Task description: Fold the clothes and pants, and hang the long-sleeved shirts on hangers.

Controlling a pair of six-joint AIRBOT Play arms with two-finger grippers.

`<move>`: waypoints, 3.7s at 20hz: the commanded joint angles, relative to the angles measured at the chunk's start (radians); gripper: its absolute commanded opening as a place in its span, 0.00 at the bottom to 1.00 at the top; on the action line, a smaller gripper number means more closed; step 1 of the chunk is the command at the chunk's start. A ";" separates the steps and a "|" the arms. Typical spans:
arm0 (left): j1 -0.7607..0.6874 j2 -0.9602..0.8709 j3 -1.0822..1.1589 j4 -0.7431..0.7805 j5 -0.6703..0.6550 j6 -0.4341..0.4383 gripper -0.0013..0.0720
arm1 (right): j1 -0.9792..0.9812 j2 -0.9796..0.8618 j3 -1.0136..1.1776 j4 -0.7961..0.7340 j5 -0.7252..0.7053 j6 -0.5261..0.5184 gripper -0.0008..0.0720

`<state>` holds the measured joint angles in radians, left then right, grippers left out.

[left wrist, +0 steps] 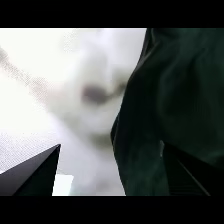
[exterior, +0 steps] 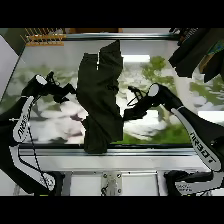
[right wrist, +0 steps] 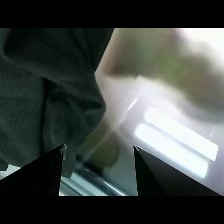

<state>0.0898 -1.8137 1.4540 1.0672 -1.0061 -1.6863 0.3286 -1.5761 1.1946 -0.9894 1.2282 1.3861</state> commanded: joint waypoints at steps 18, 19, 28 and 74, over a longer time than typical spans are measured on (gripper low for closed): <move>-0.041 0.246 -0.011 -0.117 -0.006 0.158 0.03 | 0.015 0.202 0.064 -0.384 0.056 0.014 0.05; -0.060 0.323 -0.020 -0.118 -0.081 0.198 0.04 | -0.040 0.249 0.125 -0.451 0.076 0.014 0.05; -0.655 0.963 -0.498 -0.117 -0.003 0.124 0.04 | -0.334 0.316 0.451 -0.515 -0.062 0.135 0.05; 0.092 0.489 -0.279 -0.141 0.013 0.188 0.04 | -0.978 0.399 -0.152 -0.331 -0.116 0.350 0.98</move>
<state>0.1257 -1.4273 1.1744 0.9230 -0.9039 -1.5562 -0.5179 -1.0542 1.0584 -1.3937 1.2041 1.6855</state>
